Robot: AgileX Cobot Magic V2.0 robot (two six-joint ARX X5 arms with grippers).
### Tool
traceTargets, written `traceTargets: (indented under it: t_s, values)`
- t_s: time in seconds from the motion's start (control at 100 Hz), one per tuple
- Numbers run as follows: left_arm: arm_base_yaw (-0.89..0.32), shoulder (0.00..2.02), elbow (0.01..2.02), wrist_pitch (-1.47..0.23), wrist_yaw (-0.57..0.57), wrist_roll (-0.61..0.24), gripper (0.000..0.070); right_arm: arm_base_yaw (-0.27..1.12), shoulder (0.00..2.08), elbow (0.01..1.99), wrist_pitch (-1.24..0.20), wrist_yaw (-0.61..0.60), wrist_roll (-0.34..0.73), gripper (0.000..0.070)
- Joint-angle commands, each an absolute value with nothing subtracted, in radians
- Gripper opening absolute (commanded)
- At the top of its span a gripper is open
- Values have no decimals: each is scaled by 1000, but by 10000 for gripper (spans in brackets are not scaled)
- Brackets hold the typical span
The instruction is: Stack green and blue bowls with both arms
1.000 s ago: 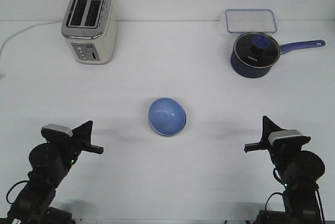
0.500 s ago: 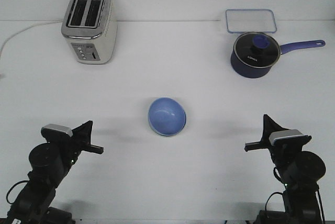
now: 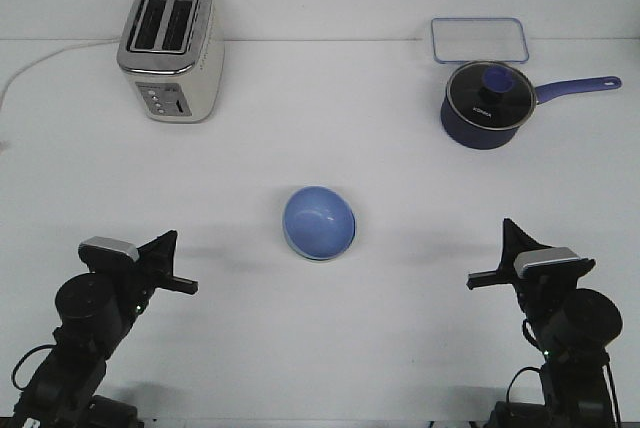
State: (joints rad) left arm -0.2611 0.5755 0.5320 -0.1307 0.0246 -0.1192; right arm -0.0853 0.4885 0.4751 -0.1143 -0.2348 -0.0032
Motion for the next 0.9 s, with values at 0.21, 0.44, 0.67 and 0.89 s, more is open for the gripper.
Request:
traceTargets:
  t_s: [0.21,0.44,0.67,0.89]
  values:
    - [-263,579,543,-118,22,-115,10,-84,492,475,-103,-235,3,0]
    - [-255,529,533,-98,21,-87,10,-84,492,475,-103,-235,3,0]
    - [-181,359,386,35,21,-87,10,-84,492,475,-103,-235,3,0]
    - [-97,146,229,37,21,-86,10,-84,492,475,-103,-235,3,0]
